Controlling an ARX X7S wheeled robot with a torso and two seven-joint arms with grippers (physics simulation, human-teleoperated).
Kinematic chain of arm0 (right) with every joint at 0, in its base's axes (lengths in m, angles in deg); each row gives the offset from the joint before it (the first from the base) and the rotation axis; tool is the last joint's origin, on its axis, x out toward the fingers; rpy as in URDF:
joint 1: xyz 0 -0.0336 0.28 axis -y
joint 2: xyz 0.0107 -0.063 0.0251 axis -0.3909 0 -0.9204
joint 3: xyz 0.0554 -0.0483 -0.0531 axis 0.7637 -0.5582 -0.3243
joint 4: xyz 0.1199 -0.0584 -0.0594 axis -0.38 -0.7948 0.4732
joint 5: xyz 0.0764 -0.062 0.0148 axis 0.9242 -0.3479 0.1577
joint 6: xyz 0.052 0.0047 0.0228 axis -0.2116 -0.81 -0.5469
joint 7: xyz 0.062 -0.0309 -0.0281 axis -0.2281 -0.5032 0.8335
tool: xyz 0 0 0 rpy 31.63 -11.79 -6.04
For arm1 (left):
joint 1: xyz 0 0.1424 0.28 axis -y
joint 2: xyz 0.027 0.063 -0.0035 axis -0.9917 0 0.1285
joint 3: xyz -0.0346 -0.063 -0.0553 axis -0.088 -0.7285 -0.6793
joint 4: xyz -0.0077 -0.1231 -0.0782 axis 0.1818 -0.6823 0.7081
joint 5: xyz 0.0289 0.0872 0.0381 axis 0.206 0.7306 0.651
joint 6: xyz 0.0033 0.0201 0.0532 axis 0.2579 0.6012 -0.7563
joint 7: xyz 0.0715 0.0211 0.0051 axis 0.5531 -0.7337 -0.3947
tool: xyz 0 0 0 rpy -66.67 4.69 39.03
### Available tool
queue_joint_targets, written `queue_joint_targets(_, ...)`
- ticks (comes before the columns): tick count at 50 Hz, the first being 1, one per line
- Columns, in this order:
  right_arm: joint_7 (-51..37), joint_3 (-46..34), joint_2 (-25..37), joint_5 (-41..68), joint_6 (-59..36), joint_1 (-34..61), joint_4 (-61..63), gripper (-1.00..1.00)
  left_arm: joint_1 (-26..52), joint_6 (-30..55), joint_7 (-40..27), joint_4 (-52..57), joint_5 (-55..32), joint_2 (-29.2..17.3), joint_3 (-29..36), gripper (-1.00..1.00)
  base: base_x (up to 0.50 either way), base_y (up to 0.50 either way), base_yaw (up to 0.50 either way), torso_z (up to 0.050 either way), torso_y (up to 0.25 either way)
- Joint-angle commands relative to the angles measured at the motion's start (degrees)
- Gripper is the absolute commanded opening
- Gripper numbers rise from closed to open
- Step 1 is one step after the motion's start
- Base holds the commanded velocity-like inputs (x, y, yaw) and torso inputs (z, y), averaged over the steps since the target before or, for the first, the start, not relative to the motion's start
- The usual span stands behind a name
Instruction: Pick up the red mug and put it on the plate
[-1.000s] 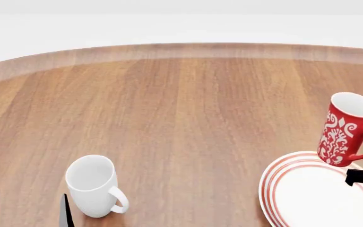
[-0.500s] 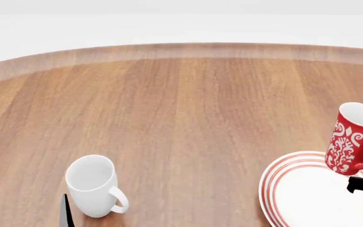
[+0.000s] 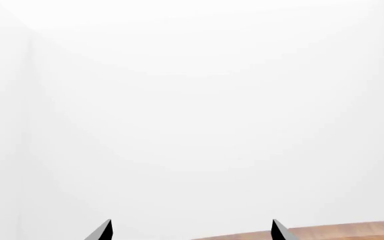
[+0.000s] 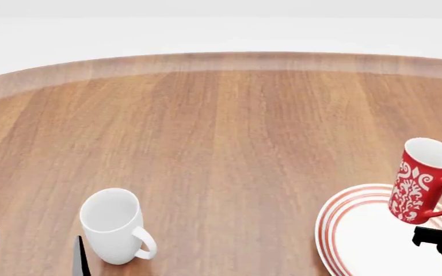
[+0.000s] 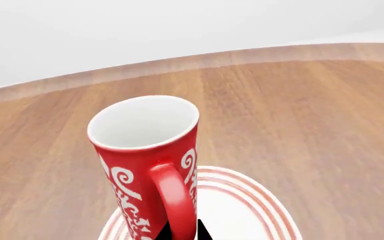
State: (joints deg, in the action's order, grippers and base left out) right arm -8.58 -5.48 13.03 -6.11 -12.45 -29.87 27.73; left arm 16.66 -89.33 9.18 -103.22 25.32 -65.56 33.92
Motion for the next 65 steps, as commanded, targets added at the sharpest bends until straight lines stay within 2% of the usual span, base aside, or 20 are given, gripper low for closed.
queue_joint_targets(1,0.5,0.5,-0.5,-0.6,1.3,-0.6,-0.4,-1.0,0.0,0.0,-0.1,0.0,0.0,-0.1,0.1,1.0,0.0,0.0,0.0,0.0,0.0)
queue_joint_targets(54,-0.9,0.3,0.5,-3.8,5.3,-3.1,3.4,-1.0,0.3,-0.3,-0.5,-0.2,0.5,-0.4,0.7,1.0,0.0,0.0,0.0,0.0,0.0)
queue_joint_targets(65,-0.8,0.5,0.5,-3.7,5.4,-3.2,3.1,-1.0,0.3,-0.6,-0.7,-0.3,0.5,-0.4,0.7,1.0,0.0,0.0,0.0,0.0,-0.074)
